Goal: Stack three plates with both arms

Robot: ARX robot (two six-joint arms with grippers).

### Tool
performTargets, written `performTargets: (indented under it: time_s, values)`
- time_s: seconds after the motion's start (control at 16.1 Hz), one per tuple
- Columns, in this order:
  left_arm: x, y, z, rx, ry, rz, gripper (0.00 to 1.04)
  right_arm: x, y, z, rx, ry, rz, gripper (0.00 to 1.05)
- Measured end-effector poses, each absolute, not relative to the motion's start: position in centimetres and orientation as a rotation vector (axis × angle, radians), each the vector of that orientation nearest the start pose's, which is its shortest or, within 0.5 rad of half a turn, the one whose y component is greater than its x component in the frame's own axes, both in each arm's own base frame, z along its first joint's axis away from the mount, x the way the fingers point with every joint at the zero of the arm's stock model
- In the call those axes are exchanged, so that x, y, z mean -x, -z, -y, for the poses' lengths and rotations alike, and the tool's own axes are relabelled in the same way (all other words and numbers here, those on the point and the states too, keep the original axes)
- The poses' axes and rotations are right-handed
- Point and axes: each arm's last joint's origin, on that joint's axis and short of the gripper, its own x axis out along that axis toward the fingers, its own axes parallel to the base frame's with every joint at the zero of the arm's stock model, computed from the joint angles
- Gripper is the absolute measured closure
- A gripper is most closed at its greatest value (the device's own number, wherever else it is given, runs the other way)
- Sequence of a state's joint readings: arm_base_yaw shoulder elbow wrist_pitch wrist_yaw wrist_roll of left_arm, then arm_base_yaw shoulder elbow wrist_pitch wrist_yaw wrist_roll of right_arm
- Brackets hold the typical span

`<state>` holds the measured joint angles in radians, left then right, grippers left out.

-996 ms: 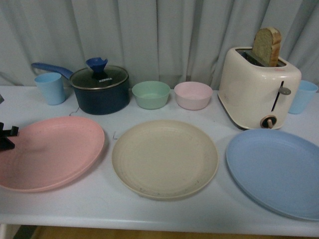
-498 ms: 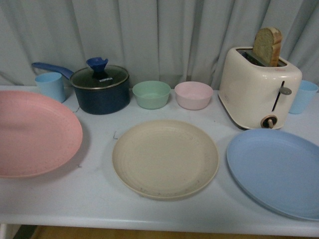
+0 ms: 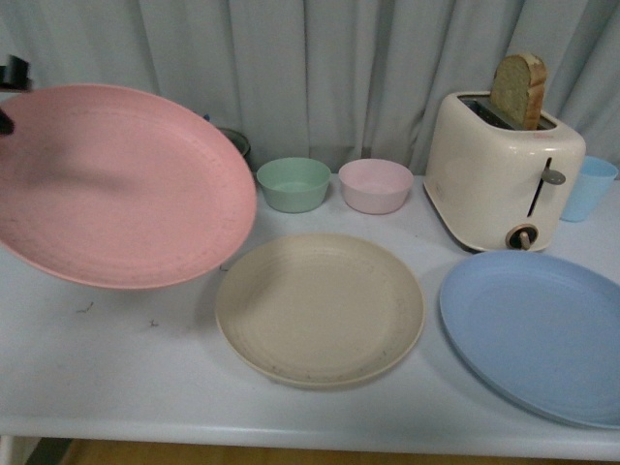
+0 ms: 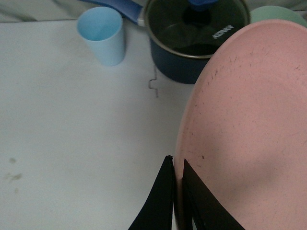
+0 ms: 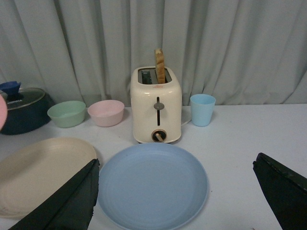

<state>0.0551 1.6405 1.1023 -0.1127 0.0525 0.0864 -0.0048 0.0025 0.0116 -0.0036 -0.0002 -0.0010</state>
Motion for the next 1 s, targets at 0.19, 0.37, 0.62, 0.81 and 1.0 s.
performTargets:
  time_s: [0.19, 0.37, 0.62, 0.81, 1.0]
  values:
    - [-35.9, -22.7, 3.8, 0.020, 0.075, -0.644, 1.02, -9.7, -16.7, 0.0, 0.001, 0.005, 0.006, 0.06]
    - [-36.4, -20.4, 7.7, 0.055, 0.091, -0.674, 1.02, -9.7, -16.7, 0.0, 0.001, 0.005, 0.006, 0.06]
    - [-37.0, -14.1, 11.3, 0.152, 0.047, -0.832, 1.02, -9.7, -16.7, 0.0, 0.001, 0.005, 0.006, 0.06]
    - [-37.4, -12.3, 11.9, 0.184, 0.034, -0.872, 1.02, -9.7, -16.7, 0.0, 0.001, 0.005, 0.006, 0.06]
    - [-38.0, -11.3, 13.0, 0.211, 0.051, -0.879, 0.97, -9.7, -16.7, 0.0, 0.001, 0.005, 0.006, 0.06]
